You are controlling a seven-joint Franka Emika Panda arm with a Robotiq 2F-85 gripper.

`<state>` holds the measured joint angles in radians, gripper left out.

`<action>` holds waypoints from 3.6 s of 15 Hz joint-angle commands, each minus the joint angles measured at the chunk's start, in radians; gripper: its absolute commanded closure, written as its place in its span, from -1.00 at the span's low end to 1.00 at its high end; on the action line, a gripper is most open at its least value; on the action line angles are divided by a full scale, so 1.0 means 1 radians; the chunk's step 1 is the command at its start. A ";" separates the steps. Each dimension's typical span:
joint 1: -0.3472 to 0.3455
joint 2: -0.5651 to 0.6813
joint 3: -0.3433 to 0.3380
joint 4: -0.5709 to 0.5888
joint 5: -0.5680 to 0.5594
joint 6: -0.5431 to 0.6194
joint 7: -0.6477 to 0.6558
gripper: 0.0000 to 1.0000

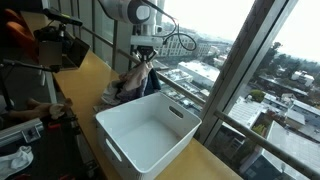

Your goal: Put the pile of cloths on the table into the white basket

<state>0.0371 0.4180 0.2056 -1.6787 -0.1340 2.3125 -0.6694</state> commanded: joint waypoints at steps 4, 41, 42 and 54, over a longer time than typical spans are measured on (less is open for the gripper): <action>-0.022 -0.267 -0.056 -0.087 0.002 -0.066 -0.006 0.94; -0.077 -0.215 -0.212 -0.267 -0.053 -0.101 0.139 0.94; -0.082 -0.212 -0.215 -0.280 -0.054 -0.094 0.142 0.94; -0.016 -0.295 -0.150 -0.413 -0.080 -0.011 0.180 -0.73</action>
<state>-0.0161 0.2076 0.0191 -2.0212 -0.1798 2.2593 -0.5107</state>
